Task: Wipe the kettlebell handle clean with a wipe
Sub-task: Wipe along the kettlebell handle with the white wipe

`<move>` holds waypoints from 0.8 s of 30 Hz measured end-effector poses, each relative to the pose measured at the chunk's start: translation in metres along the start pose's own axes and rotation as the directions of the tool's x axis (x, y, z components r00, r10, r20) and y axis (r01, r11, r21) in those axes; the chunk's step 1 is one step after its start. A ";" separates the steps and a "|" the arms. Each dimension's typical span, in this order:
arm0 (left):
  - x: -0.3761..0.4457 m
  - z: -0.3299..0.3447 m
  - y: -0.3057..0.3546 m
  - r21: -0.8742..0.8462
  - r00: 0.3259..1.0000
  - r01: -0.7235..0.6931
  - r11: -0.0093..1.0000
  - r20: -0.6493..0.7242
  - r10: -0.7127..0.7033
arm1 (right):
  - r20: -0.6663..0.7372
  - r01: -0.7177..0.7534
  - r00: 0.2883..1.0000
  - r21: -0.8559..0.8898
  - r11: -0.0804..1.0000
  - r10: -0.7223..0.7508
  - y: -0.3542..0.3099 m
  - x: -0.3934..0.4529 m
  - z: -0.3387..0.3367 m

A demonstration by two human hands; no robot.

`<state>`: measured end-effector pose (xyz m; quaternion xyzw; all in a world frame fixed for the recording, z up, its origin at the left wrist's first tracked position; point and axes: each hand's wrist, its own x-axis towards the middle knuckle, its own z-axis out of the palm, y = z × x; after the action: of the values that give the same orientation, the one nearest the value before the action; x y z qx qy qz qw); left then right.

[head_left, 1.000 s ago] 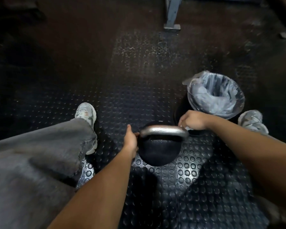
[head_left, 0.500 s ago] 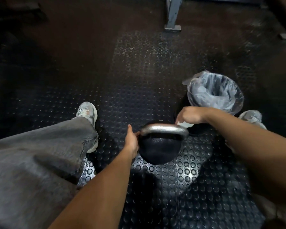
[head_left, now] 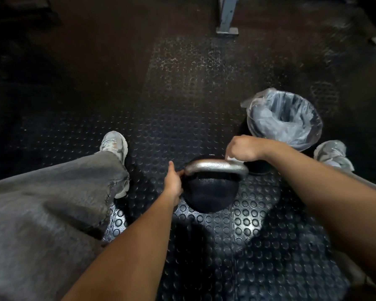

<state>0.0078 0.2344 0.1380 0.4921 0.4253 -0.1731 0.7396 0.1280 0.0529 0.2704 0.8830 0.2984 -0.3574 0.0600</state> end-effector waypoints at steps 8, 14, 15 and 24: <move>-0.010 0.003 0.006 -0.003 1.000 0.016 1.000 0.016 -0.016 | -0.138 0.111 0.988 0.275 0.955 -0.075 -0.046 0.004 -0.021; -0.008 0.002 0.004 0.001 0.999 -0.020 1.000 0.042 0.020 | -0.034 -0.014 0.999 0.156 0.988 0.020 -0.006 -0.016 -0.011; -0.009 0.002 0.003 0.002 0.999 -0.025 1.000 0.040 0.025 | 0.016 -0.042 0.999 0.113 0.993 0.040 -0.002 -0.012 -0.010; -0.007 0.007 0.000 0.005 1.000 -0.017 1.000 0.009 0.017 | -0.106 0.103 0.991 0.269 0.958 -0.077 -0.039 -0.004 -0.022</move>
<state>0.0067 0.2272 0.1449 0.4969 0.4174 -0.1701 0.7416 0.1166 0.0901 0.2939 0.8841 0.2888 -0.3554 -0.0931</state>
